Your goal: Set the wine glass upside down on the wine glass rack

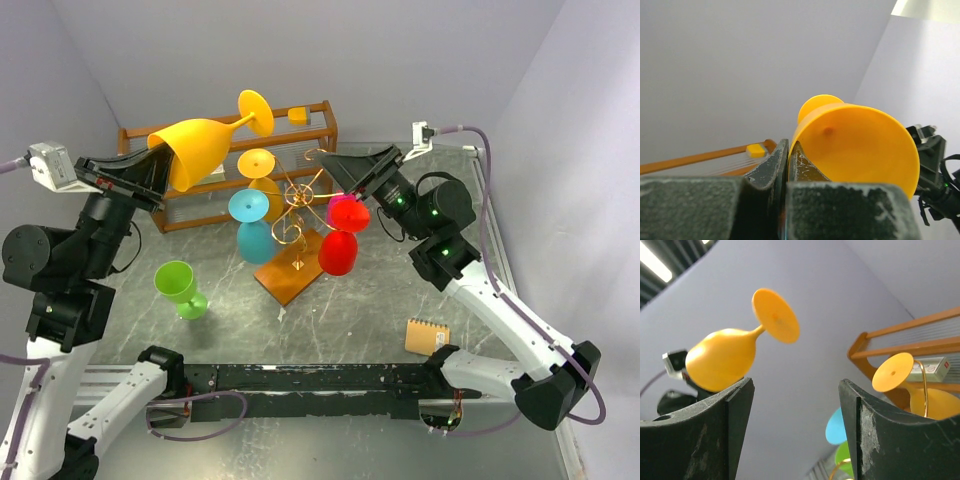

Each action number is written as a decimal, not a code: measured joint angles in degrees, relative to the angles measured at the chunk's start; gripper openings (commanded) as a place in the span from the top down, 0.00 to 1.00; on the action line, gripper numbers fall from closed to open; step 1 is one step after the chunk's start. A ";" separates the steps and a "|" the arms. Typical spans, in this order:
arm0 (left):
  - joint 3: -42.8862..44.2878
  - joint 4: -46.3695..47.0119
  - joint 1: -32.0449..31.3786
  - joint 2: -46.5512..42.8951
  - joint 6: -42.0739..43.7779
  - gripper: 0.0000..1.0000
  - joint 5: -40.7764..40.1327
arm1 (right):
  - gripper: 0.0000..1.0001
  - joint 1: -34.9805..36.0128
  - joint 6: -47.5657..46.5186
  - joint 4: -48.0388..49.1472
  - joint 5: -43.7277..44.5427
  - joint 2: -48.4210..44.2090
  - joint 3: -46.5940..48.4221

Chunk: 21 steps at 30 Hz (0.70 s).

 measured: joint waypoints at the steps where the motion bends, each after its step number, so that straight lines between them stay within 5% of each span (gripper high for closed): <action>1: -0.22 1.22 0.00 0.33 -0.37 0.93 0.74 | 0.35 0.17 1.25 0.17 2.08 0.00 -0.04; 21: -4.96 18.21 0.00 7.41 -10.03 0.93 14.27 | 0.40 10.40 15.78 2.58 15.37 3.93 4.07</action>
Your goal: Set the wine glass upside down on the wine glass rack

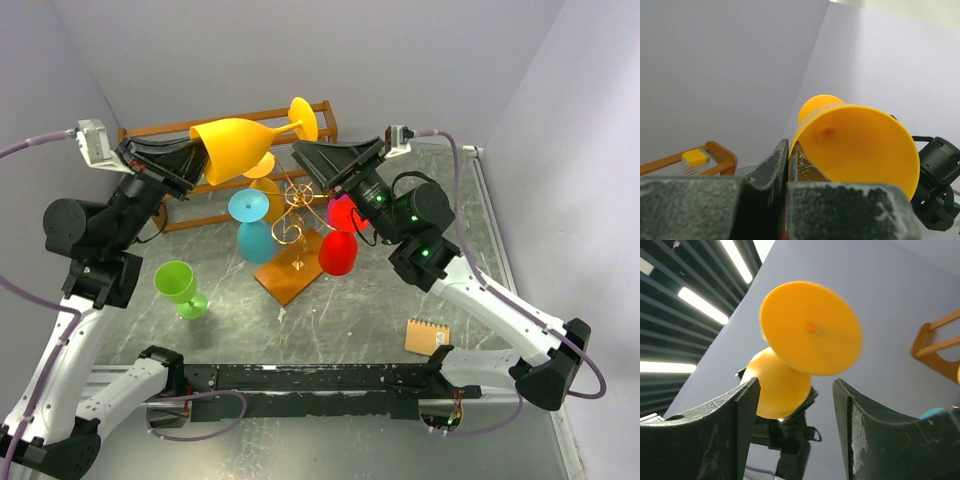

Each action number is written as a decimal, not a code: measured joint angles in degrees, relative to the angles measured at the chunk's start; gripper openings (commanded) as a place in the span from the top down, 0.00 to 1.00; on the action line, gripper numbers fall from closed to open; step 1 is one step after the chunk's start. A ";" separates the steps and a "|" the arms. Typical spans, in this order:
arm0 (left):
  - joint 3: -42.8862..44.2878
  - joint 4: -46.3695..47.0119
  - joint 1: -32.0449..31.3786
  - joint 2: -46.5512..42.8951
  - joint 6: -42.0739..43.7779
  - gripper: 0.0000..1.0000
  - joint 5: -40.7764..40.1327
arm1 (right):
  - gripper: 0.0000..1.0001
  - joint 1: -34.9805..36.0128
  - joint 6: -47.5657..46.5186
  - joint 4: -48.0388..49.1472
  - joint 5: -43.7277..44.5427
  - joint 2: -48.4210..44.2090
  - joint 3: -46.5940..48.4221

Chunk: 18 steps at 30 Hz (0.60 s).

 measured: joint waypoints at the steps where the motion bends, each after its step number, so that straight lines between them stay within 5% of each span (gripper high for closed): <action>1: -0.15 0.48 0.00 0.52 -0.44 0.93 0.42 | 0.40 0.74 0.07 0.17 0.28 0.68 0.83; 18: -2.84 9.22 0.24 3.72 -3.58 0.93 10.21 | 0.60 3.87 6.47 -1.40 12.44 3.45 2.56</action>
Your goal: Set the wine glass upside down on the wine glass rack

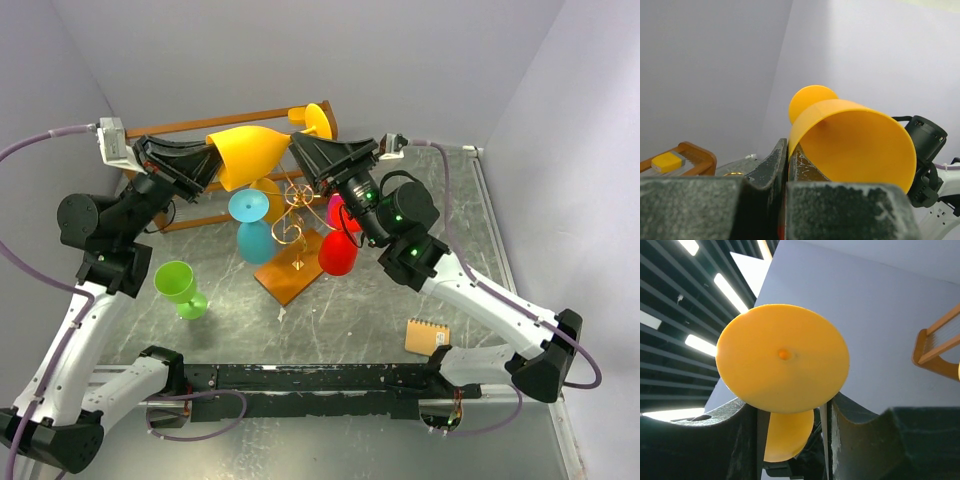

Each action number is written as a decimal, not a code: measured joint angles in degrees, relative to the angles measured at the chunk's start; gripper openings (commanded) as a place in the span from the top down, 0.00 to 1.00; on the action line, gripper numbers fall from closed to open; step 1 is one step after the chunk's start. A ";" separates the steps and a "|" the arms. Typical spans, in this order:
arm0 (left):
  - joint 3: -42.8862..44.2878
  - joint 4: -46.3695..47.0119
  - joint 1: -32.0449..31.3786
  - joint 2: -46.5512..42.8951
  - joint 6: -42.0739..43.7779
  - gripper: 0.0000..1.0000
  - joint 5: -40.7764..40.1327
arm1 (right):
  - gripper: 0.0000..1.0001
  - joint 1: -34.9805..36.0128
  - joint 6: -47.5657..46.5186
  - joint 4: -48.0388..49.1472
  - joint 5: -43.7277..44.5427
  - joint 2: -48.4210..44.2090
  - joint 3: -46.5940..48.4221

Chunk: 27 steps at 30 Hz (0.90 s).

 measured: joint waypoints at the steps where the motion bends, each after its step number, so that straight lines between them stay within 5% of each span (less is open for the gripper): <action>1: -0.02 0.28 0.20 0.04 -0.07 0.93 0.46 | 0.60 0.00 0.28 0.33 -0.02 0.15 0.00; 13: -1.31 1.90 0.52 0.28 0.33 0.93 5.09 | 0.76 0.22 1.62 2.51 -0.42 0.52 0.33; 19: -1.38 0.02 0.52 -0.92 4.09 0.92 6.16 | 0.97 0.28 0.90 2.62 -1.22 1.03 1.64; 22: -1.38 -0.79 0.59 -1.64 5.55 0.85 6.38 | 1.00 0.35 0.55 2.67 -1.68 1.07 1.68; 27: -1.01 -4.66 0.52 -2.12 7.58 0.60 8.57 | 1.00 0.22 -1.57 2.75 -1.62 1.07 1.68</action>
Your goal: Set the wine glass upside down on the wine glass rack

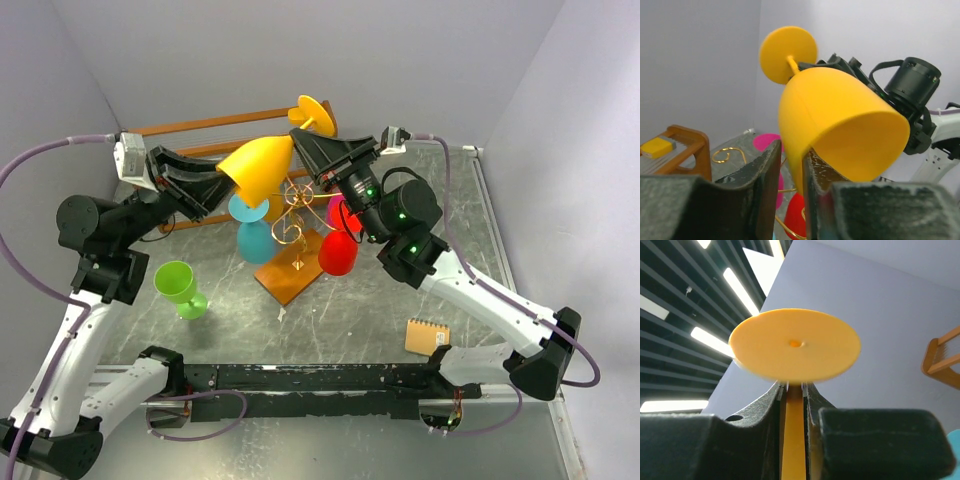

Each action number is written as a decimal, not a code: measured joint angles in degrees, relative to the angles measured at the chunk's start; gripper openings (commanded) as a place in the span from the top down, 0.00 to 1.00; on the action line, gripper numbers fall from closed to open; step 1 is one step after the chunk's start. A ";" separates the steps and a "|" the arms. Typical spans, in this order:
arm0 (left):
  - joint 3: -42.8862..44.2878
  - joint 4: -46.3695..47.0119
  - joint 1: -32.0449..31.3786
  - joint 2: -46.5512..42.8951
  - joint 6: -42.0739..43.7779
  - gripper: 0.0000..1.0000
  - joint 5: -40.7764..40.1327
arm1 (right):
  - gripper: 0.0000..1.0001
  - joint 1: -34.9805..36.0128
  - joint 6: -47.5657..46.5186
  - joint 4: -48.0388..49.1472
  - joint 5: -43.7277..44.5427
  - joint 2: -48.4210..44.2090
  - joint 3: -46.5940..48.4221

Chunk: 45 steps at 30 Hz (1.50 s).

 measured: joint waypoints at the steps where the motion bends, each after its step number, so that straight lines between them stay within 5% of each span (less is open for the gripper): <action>1: 0.39 -1.44 -0.07 -0.15 0.33 0.54 0.74 | 1.00 0.00 -0.59 0.15 0.07 0.00 0.00; 6: 2.16 -7.43 -0.35 -2.08 2.23 0.33 2.16 | 1.00 -0.11 -4.70 0.90 0.09 -0.48 0.00; 14: 2.54 -12.48 -0.35 -8.07 3.76 0.24 2.58 | 1.00 -0.11 -15.08 -1.14 -1.22 -7.02 -0.59; 30: 13.14 -14.78 -0.35 -3.58 -11.69 0.21 0.63 | 1.00 -0.11 -41.64 -15.08 -10.56 -17.97 -7.08; 45: 11.39 1.75 -2.60 12.96 -40.92 0.31 3.82 | 1.00 -0.11 -59.34 -25.38 -23.54 -21.40 -4.59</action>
